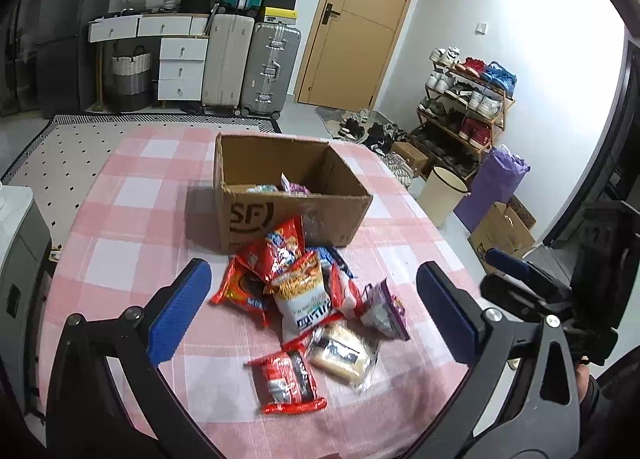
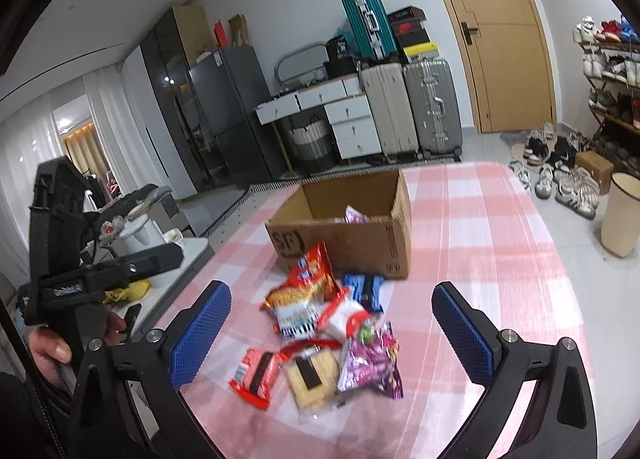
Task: Organize snacks
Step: 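Withdraw both grippers from the box back toward the snack pile, then grasp the purple candy bag with the right gripper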
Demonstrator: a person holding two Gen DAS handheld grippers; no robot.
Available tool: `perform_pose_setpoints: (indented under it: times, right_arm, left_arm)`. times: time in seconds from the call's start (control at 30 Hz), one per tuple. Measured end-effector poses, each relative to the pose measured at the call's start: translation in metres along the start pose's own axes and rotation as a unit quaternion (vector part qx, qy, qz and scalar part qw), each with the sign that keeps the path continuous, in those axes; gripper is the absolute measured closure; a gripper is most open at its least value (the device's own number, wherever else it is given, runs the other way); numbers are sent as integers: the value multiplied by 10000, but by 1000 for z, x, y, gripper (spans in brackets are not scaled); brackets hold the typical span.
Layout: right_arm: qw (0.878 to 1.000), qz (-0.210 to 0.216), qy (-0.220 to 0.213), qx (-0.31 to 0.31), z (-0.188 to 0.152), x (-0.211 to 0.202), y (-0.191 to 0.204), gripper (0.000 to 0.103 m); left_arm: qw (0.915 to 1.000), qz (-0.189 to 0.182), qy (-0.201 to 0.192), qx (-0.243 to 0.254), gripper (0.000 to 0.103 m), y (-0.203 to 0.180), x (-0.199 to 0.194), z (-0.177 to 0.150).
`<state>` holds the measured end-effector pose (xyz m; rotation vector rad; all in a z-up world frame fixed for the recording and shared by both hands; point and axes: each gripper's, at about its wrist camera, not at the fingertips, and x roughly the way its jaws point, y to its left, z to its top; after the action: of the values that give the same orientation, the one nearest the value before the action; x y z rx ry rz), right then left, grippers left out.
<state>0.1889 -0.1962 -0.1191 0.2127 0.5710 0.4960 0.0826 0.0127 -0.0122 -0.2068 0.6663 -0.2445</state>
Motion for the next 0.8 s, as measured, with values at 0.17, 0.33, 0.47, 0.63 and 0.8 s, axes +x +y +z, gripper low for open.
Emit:
perform_pose_setpoints:
  times: [0.17,0.33,0.47,0.63,0.8]
  right_arm:
    - [9995,-44,315,84,-21,19,-11,1]
    - [9982,-46,547,254,-35,41,-25,1]
    - [9969,-9,678,387,-43,56,-34,1]
    - [9950,48,885,451,-52,76,-42,1]
    - [9931,76,1039,539,-57,96,-50,1]
  left_arm:
    - [9998,-82,137,-96,1,3,9,-17]
    - [9995,-54,309,-88,1,8,23,-31]
    - [9990,-54,414,-145,1,14,36,-40]
    - [9982,-51,544,-236,1,23,51,-54]
    - [9978,-65,635,-201,1,25,63,-63]
